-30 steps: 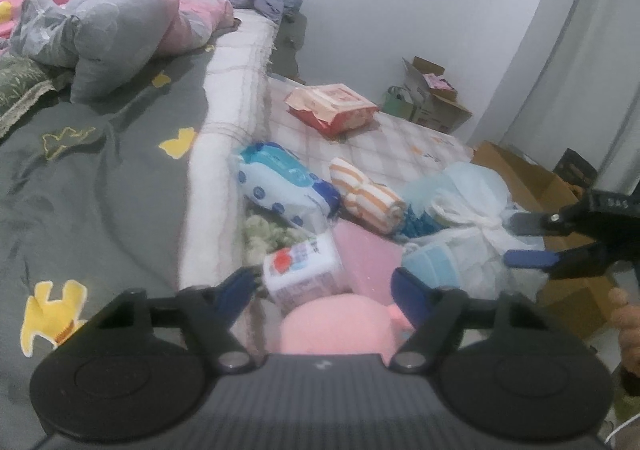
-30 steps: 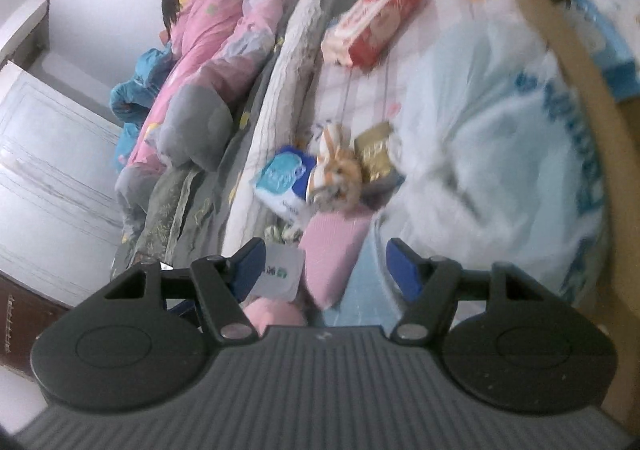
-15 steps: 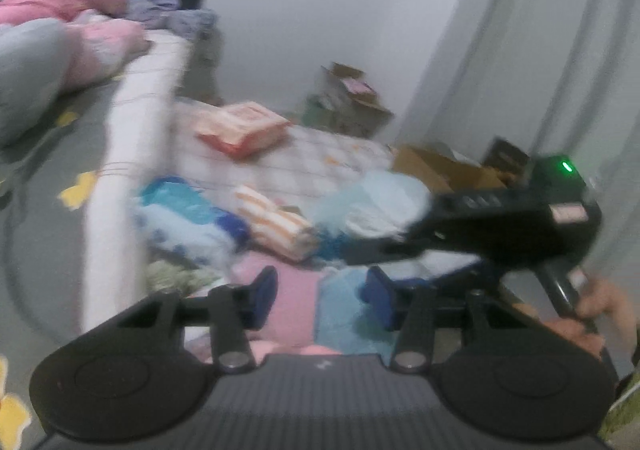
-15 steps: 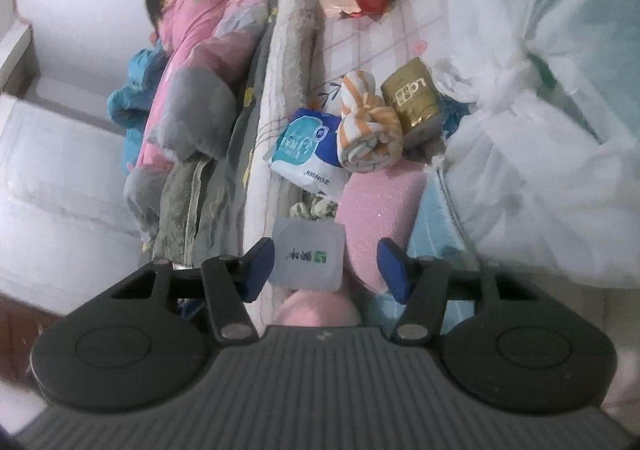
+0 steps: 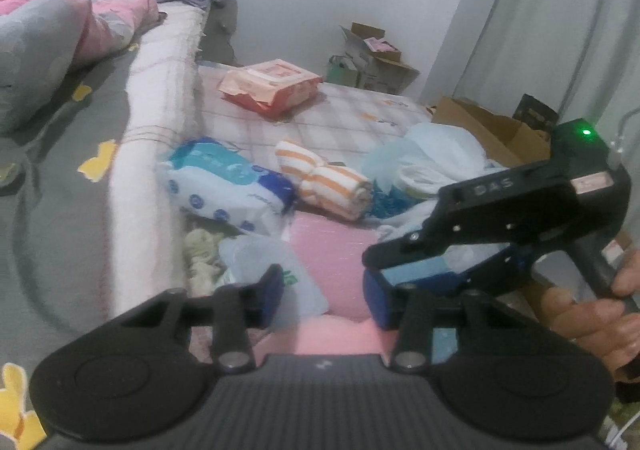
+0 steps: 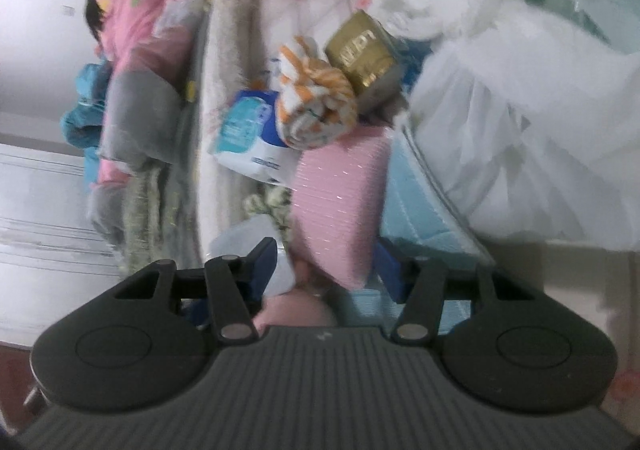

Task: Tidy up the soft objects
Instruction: 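Move the right gripper back toward the pink sponge on the bed, then close the right gripper on the pink sponge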

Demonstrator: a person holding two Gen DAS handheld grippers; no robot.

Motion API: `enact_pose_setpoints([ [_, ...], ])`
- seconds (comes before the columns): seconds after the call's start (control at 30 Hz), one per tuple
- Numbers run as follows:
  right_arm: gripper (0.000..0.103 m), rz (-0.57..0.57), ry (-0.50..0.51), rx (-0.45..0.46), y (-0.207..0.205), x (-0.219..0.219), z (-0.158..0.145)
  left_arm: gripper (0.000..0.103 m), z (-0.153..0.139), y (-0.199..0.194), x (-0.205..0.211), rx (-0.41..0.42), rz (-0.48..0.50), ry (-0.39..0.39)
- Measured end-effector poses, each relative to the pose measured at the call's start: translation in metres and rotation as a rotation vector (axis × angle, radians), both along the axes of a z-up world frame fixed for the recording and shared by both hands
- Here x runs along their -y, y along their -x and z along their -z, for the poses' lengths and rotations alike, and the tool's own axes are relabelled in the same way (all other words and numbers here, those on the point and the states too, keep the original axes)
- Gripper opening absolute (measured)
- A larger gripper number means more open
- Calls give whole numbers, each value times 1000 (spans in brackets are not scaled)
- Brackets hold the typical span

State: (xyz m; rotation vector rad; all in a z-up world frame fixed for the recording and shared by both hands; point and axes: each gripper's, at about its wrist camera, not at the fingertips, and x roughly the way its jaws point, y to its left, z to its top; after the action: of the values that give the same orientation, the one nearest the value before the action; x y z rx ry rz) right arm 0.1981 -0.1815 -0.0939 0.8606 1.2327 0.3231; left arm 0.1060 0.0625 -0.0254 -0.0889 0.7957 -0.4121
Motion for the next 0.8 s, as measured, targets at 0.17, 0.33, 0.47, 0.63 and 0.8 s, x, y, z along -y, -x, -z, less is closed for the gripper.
enact_pose_setpoints([
  [0.17, 54, 3, 29, -39, -9, -14, 18, 52, 0, 4, -8, 17, -20, -40],
  [0.33, 34, 25, 29, -28, -9, -14, 23, 56, 1, 7, -18, 13, -42, -33],
  [0.47, 27, 32, 10, -6, -4, -8, 23, 58, 0, 7, -20, 2, -46, -23],
  [0.63, 24, 25, -7, 38, 2, 2, 14, 59, -6, 10, -19, -1, -49, -5],
  [0.8, 23, 14, 5, 89, 9, 18, 0, 61, -17, 18, -14, 11, -48, 19],
])
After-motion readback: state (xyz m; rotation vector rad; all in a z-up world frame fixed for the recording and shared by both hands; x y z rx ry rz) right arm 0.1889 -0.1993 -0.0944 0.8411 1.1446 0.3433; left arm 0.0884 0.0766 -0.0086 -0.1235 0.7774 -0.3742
